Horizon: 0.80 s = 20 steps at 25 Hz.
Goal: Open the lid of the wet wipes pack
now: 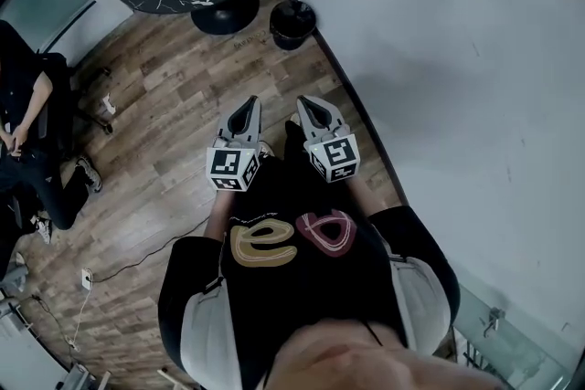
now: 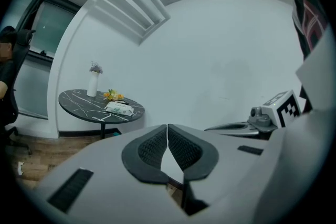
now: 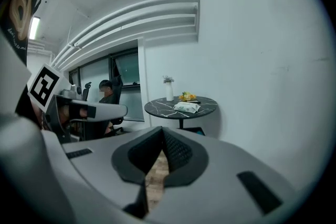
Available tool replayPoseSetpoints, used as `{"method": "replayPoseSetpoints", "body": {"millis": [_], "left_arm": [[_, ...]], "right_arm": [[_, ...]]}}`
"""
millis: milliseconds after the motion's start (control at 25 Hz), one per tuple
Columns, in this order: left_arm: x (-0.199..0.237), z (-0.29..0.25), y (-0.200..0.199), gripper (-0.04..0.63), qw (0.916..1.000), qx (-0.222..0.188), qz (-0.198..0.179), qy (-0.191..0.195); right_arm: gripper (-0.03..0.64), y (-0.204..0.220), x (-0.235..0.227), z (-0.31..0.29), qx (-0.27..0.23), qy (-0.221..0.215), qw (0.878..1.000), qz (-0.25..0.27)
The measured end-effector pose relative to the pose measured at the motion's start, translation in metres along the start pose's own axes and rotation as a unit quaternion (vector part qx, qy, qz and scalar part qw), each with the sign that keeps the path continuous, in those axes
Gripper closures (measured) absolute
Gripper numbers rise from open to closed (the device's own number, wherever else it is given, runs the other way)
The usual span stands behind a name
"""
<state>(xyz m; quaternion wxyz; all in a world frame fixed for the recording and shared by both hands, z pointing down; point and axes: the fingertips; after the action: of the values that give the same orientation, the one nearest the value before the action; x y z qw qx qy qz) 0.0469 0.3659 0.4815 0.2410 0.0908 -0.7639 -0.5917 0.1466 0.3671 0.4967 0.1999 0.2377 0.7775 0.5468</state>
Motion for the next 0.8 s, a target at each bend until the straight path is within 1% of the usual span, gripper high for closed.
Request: {"method": "replayPoseSetpoints", "body": {"millis": [80, 240, 360, 480, 600, 800], "left_arm": [[0.002, -0.001, 0.002, 0.575, 1.0000, 0.003, 0.001, -0.002], [0.007, -0.004, 0.003, 0.575, 0.9999, 0.006, -0.008, -0.010], [0.019, -0.011, 0.000, 0.575, 0.9996, 0.006, -0.012, -0.025], [0.033, -0.021, -0.007, 0.575, 0.9991, 0.007, -0.015, -0.039], [0.046, -0.038, -0.015, 0.575, 0.9986, 0.007, -0.017, -0.050], [0.061, -0.077, -0.028, 0.575, 0.9979, 0.007, -0.021, -0.061]], "right_arm": [[0.606, -0.001, 0.000, -0.005, 0.001, -0.004, 1.000, -0.006], [0.606, 0.002, -0.001, -0.020, 0.005, -0.021, 1.000, -0.009], [0.606, -0.003, -0.003, -0.040, 0.004, -0.040, 0.999, -0.003], [0.606, -0.016, -0.005, -0.061, -0.003, -0.055, 0.998, 0.002], [0.606, -0.024, -0.015, -0.082, -0.004, -0.068, 0.998, 0.007], [0.606, -0.036, -0.043, -0.120, -0.006, -0.082, 0.997, 0.009]]}}
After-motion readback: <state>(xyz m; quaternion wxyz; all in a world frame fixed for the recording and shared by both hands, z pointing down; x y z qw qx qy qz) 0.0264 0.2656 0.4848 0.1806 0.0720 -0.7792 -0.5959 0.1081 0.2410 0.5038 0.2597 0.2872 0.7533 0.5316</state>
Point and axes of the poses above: the fingertips, and each gripper's own axes: z backward along the fingers, x to its left, y out of its underside
